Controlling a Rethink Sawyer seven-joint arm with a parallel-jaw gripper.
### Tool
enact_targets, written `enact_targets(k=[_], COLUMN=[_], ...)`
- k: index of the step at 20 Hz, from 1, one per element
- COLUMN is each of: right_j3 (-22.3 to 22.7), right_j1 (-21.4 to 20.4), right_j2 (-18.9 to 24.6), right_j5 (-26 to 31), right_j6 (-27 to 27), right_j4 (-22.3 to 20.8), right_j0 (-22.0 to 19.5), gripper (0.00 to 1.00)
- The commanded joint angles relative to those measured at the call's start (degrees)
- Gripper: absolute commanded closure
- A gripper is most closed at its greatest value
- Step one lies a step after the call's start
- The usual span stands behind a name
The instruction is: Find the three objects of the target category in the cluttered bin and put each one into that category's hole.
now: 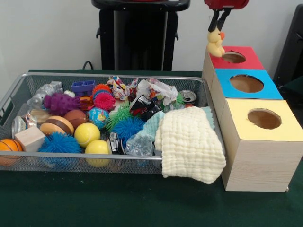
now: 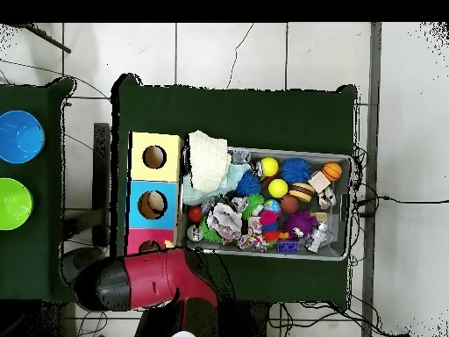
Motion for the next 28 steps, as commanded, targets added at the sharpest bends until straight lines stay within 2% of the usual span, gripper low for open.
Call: enact_targets(k=[1,5,17,28], right_j3=[-2.58,-2.37,-0.9,-0.15], right_j1=[2.1,3.8,6.02,6.35], right_j2=[0.56,1.48,2.46,3.15], right_j5=[0.98,-3.07,-8.71,-9.24], right_j6=[14.2,15.22,14.26,13.98], right_j4=[3.3,5.07,8.52,12.15], right_j0=[0.08,0.47,0.45,0.99], gripper=[1.0,1.0,1.0,1.0])
